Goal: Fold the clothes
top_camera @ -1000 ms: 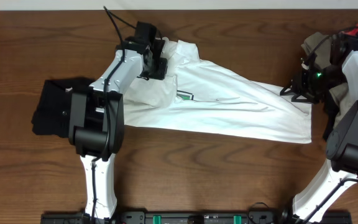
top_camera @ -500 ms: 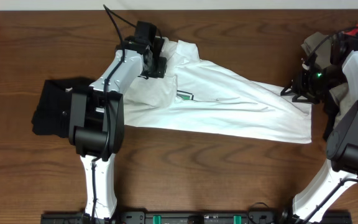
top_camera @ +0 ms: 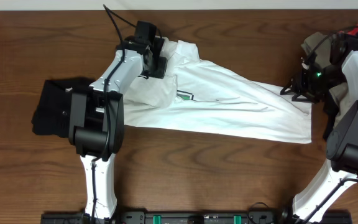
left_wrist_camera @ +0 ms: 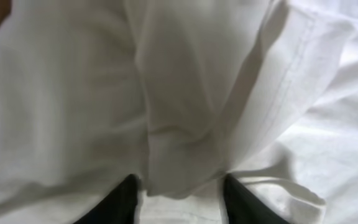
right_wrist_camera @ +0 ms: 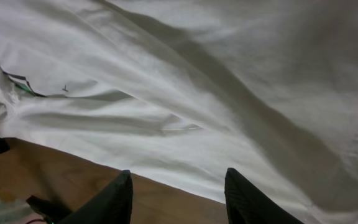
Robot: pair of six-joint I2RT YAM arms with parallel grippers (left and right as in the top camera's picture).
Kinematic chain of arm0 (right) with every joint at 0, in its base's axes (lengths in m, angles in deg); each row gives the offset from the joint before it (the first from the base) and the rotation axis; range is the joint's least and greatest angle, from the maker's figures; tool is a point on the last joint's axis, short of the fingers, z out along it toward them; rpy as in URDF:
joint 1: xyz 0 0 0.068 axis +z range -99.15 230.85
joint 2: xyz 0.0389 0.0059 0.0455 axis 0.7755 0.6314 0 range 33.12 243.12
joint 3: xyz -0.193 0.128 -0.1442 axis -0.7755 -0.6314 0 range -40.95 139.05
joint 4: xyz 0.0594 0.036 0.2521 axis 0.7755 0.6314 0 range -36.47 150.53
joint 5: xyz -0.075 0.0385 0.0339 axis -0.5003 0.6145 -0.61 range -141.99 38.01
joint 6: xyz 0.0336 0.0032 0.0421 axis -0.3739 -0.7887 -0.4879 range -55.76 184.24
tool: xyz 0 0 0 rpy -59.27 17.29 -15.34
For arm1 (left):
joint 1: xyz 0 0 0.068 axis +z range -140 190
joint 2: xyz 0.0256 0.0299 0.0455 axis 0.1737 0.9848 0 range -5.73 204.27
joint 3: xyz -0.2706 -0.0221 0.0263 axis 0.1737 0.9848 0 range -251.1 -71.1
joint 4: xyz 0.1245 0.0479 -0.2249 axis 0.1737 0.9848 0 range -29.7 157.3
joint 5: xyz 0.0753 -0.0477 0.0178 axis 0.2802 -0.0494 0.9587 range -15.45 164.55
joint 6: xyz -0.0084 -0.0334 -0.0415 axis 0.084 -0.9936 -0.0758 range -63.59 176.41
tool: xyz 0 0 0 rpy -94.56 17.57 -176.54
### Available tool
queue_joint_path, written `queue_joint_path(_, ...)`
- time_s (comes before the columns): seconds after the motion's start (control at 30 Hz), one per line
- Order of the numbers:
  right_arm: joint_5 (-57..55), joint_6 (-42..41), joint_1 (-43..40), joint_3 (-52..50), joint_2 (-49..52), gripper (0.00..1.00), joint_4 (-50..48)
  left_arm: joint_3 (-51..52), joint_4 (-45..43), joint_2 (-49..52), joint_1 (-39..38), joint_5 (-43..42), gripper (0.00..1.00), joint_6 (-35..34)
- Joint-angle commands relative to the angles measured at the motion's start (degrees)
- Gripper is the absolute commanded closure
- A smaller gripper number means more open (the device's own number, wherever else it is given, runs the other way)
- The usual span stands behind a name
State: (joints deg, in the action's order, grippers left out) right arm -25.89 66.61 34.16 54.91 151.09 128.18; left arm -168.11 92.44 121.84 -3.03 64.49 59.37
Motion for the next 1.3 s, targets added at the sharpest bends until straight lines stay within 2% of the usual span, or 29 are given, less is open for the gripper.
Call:
queue_joint_path(0.0,0.2,0.9,0.5,0.3,-0.4,0.54,-0.1,-0.2,-1.4,1.0,-0.2,0.7,0.7,0.5)
queue_joint_path(0.1,0.2,0.9,0.5,0.3,-0.4,0.53,-0.1,-0.2,-1.6,1.0,-0.2,0.7,0.76,0.5)
queue_joint_path(0.4,0.2,0.9,0.5,0.3,-0.4,0.54,-0.3,-0.2,-0.1,1.0,-0.2,0.2,0.76,0.4)
queue_joint_path(0.47,0.2,0.9,0.5,0.3,-0.4,0.54,-0.3,-0.2,0.4,1.0,-0.3,0.2,0.61,0.5)
queue_joint_path(0.5,0.2,0.9,0.5,0.3,-0.4,0.54,-0.3,-0.1,0.4,1.0,-0.3,0.3,0.57,0.5)
queue_joint_path(0.6,0.2,0.9,0.5,0.3,-0.4,0.54,-0.2,0.3,0.3,1.0,-0.3,0.3,0.55,0.5)
queue_joint_path(0.67,0.2,0.9,0.5,0.3,-0.4,0.54,-0.2,0.5,0.3,1.0,-0.3,0.3,0.59,0.5)
queue_joint_path(0.93,0.2,0.9,0.5,0.3,-0.4,0.55,-0.2,0.6,0.3,1.1,-0.3,-0.2,0.93,0.4)
queue_joint_path(1.27,0.2,0.9,0.5,0.3,-0.4,0.55,-0.3,-2.1,5.0,-4.0,-0.3,-1.0,0.94,0.2)
